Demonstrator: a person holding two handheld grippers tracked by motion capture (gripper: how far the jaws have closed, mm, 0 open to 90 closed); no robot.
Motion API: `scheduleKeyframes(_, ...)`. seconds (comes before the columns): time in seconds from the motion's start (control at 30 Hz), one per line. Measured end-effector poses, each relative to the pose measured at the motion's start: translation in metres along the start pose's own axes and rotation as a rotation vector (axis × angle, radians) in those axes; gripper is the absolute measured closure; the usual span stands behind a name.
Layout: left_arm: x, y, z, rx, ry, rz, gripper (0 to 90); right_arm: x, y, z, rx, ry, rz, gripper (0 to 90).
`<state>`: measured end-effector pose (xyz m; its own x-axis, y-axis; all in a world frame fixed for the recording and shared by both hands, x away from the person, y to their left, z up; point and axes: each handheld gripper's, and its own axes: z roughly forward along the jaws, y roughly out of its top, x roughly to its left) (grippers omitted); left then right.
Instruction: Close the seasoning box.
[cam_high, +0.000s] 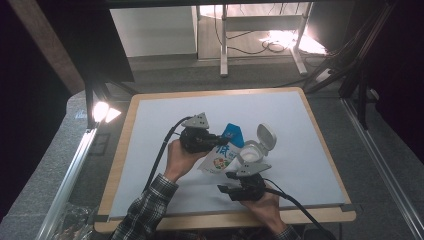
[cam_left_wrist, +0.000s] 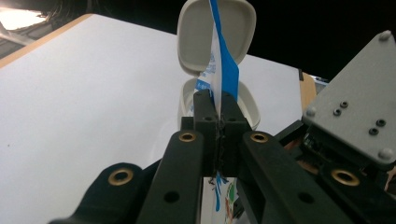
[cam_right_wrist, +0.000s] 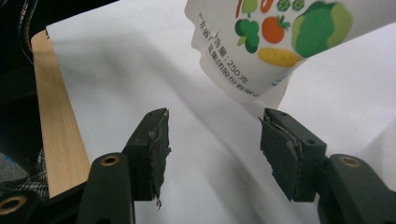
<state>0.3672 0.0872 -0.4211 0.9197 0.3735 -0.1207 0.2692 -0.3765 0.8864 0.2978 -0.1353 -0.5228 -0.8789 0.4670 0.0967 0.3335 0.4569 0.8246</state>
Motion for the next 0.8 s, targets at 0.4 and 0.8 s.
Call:
scheduleKeyframes(0.4, 0.01, -0.02, -0.015, 0.009, 0.05, -0.031, 88.7, 0.0, -0.001, 0.002, 0.01, 0.001, 0.006, 42.4)
scheduleKeyframes(0.8, 0.01, -0.035, -0.044, 0.054, 0.073, -0.073, 87.2, -0.001, -0.001, 0.002, 0.013, -0.003, 0.005, 42.4)
